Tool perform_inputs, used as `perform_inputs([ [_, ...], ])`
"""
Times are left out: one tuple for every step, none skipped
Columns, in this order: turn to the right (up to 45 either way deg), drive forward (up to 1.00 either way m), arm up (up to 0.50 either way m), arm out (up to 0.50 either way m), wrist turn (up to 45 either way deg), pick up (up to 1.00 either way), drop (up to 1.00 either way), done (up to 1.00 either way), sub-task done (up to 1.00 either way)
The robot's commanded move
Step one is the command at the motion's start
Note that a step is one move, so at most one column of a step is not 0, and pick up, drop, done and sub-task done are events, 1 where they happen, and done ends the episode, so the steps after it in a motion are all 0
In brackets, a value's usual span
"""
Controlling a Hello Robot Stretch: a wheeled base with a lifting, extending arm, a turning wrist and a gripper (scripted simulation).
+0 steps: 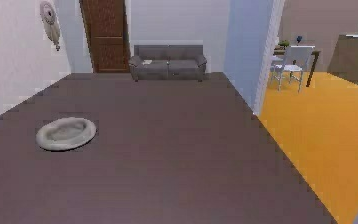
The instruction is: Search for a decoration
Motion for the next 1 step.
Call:
perform_inputs([
  [33.0,0.00,0.00,0.00,0.0,0.00,0.00,0.00,0.00],
])
